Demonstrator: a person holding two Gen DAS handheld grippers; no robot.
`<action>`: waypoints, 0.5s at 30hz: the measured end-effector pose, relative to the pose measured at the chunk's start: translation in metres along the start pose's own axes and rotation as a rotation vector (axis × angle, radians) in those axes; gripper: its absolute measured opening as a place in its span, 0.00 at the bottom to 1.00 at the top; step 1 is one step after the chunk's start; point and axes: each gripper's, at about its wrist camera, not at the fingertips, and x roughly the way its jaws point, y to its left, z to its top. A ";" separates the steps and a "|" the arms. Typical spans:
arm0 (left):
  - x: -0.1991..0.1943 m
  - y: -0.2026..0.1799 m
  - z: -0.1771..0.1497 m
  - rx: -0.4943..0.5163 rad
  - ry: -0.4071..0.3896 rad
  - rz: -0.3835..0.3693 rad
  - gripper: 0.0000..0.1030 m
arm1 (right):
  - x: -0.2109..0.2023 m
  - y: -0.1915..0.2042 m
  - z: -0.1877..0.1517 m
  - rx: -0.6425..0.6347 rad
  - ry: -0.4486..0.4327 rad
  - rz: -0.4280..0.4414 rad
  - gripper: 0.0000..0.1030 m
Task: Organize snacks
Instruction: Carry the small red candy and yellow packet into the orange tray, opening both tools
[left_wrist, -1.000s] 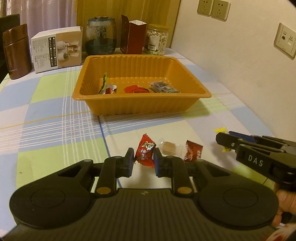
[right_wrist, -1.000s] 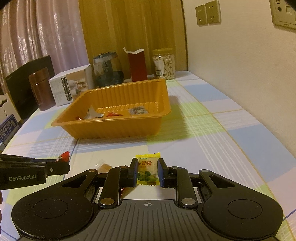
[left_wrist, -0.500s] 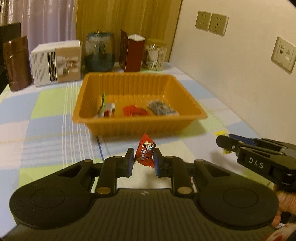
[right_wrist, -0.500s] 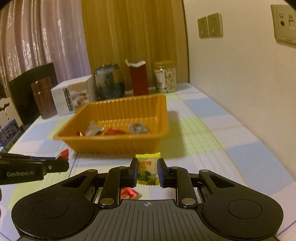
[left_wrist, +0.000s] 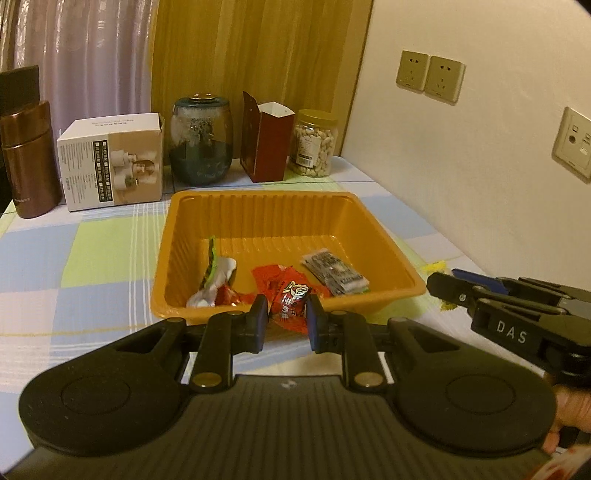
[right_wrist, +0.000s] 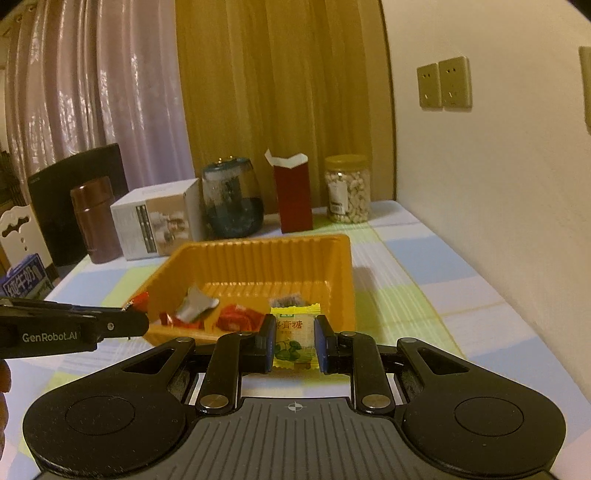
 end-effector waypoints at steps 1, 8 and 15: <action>0.002 0.002 0.002 -0.003 -0.001 0.001 0.19 | 0.002 0.001 0.002 -0.001 -0.004 0.001 0.22; 0.010 0.010 0.009 -0.022 -0.008 -0.008 0.19 | 0.017 0.001 0.016 0.022 -0.014 0.017 0.22; 0.018 0.021 0.019 -0.043 -0.017 -0.001 0.19 | 0.032 0.003 0.027 0.032 -0.025 0.029 0.22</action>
